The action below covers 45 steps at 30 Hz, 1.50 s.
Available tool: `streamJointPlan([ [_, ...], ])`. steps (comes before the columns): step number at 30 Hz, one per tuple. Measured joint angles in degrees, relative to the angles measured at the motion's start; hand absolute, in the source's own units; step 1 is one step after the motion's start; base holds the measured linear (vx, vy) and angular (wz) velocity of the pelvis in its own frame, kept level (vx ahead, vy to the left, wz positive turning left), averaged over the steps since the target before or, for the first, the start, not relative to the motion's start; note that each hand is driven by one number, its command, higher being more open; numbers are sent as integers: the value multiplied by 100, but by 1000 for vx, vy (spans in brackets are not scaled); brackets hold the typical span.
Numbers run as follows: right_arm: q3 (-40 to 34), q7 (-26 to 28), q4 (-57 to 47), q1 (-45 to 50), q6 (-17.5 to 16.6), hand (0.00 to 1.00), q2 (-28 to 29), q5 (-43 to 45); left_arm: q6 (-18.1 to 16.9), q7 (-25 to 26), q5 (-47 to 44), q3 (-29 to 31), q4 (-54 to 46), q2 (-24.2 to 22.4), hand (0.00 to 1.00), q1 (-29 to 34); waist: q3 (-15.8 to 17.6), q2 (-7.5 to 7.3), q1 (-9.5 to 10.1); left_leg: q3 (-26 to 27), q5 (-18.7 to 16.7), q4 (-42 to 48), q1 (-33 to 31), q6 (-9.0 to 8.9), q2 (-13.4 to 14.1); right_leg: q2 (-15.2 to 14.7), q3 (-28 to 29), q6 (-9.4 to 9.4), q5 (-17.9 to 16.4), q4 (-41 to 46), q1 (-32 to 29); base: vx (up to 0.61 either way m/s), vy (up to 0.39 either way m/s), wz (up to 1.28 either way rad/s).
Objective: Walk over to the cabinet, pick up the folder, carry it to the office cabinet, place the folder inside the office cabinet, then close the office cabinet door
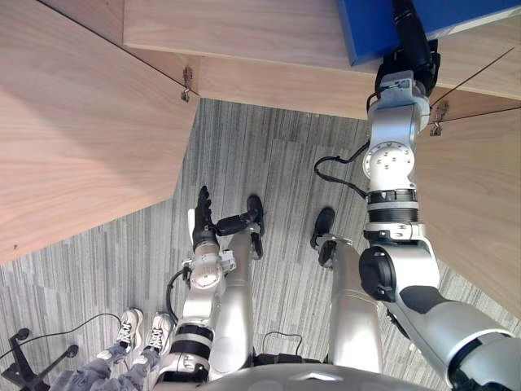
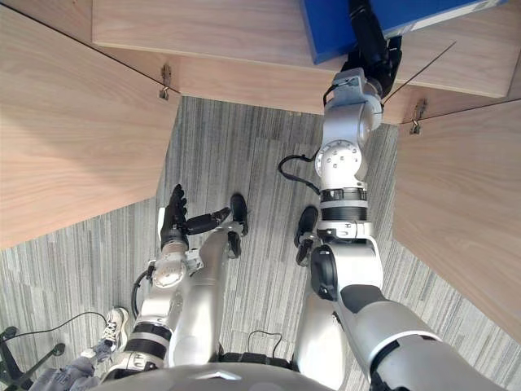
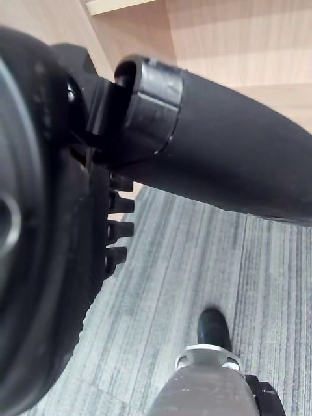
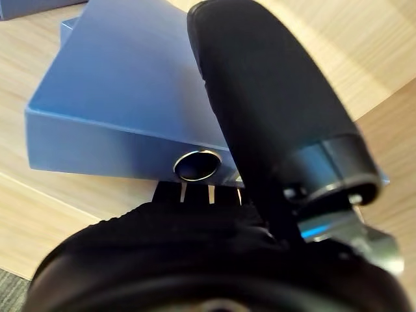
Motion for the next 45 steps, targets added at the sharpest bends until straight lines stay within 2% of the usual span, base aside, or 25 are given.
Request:
streamJointPlan([
  [9, 489, 262, 8, 8, 47, 100, 27, -63, 106, 6, -17, 21, 0, 6, 100, -194, -1, -3, -70, 16, 34, -3, -8, 0, 28, 33, 5, -24, 53, -42, 0, -26, -5, -2],
  [12, 804, 463, 142, 8, 215, 100, 22, -244, 127, 5, -21, 45, 8, 25, 100, -311, -19, -38, -157, 24, 37, -4, -7, -4, 42, 47, 7, -28, 66, -60, -1, 1, -3, -1],
  [17, 1161, 725, 353, 0, 423, 100, 20, -549, 147, 2, -90, 69, 277, 24, 100, -730, -52, -103, -174, 32, 48, -19, -3, -20, 71, 77, 12, -37, 99, -92, -1, 1, -4, -2],
  [24, 1185, 860, 1000, -452, 503, 100, 98, -588, 160, 50, -298, 287, 644, 50, 100, -1231, -80, -157, -203, 75, 232, -262, 61, -37, 65, 96, 19, -72, 225, -230, 0, -17, -10, 0],
  [33, 1184, 960, 1163, -603, 527, 100, 152, -554, 160, 9, -456, 282, 647, 95, 100, -1177, -82, -160, -203, 40, 403, -476, 70, -49, 54, 120, -43, -105, 320, -384, 8, -16, -14, 2],
  [40, 1359, 1350, 1138, -271, 492, 100, -96, -379, 160, -76, -471, 278, 645, 171, 100, -1121, -86, -169, -211, 36, 404, -482, 78, -47, 51, 124, -47, -90, 348, -429, 37, 0, 0, 0],
  [45, 1415, 1646, 672, 485, 411, 100, -124, 219, 159, -145, -637, 284, 644, 184, 100, -1115, -110, -213, -211, 48, 403, -484, 107, -46, 53, 125, -36, -89, 349, -428, 57, 0, 0, 0],
])
